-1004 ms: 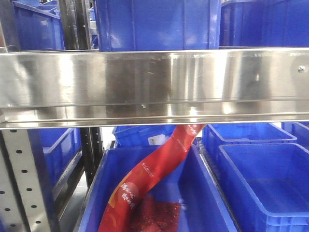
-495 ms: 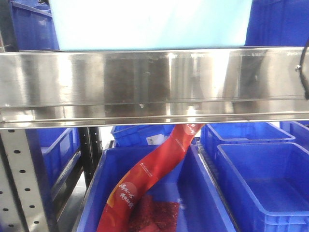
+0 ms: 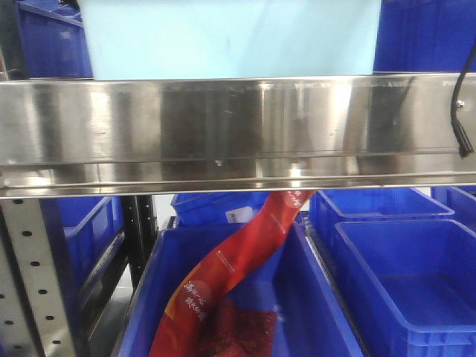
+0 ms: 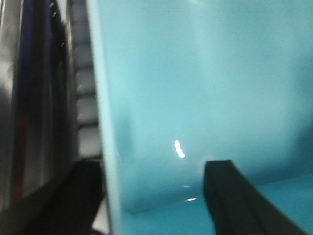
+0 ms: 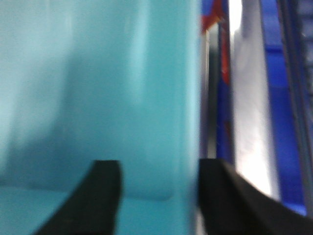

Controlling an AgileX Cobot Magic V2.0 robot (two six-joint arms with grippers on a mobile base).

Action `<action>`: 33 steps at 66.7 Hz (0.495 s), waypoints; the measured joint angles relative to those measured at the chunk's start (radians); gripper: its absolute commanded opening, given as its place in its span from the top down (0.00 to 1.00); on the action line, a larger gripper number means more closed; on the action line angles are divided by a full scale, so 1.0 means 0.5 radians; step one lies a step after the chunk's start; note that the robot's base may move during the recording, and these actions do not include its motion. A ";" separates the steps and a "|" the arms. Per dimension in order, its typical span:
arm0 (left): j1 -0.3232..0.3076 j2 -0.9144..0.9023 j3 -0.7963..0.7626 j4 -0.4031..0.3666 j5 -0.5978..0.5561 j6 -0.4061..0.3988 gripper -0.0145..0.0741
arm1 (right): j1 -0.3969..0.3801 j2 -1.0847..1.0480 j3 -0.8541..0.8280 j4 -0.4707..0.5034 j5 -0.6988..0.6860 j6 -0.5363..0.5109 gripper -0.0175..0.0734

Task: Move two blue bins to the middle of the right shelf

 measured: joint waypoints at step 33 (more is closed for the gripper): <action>0.000 -0.007 -0.498 0.033 0.307 0.004 0.65 | 0.009 -0.333 -0.007 -0.054 -0.009 0.000 0.46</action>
